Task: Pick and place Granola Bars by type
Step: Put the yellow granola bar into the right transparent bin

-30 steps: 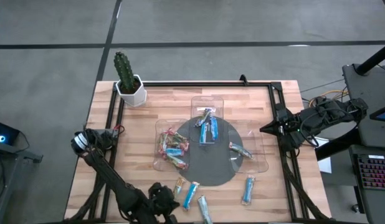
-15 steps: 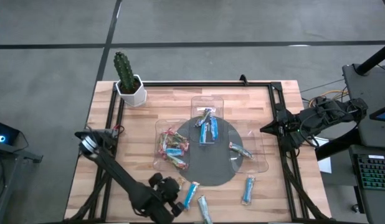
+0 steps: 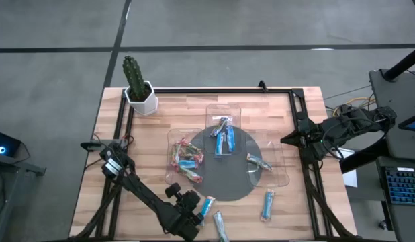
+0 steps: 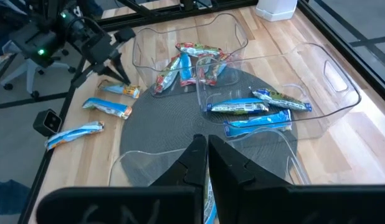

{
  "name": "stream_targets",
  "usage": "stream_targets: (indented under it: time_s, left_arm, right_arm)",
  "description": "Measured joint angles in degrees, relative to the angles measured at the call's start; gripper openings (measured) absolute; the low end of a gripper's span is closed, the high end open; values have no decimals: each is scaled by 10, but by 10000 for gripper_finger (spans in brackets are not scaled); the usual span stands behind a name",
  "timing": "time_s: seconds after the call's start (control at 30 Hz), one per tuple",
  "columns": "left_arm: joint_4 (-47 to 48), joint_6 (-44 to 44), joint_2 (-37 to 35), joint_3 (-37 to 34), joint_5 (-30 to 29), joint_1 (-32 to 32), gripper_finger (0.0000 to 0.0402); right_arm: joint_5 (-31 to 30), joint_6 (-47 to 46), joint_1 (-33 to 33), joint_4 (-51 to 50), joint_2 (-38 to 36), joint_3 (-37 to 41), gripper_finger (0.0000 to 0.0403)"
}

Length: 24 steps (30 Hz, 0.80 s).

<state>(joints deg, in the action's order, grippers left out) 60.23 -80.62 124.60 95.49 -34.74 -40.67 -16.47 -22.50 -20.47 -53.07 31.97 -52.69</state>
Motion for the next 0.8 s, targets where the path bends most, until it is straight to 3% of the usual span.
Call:
stream_targets:
  time_s: [0.2, 0.53, 0.8]
  left_arm:
    - [-4, 21, 8, 10, 6, 5, 0]
    - [-53, 41, 13, 12, 77, -3, 0]
    - [-49, 41, 14, 64, 116, -15, 0]
  right_arm:
    - [0, -2, 0, -3, 0, 0, 8]
    - [4, -2, 0, -5, 0, 0, 8]
    - [16, 1, 0, -8, 0, 0, 8]
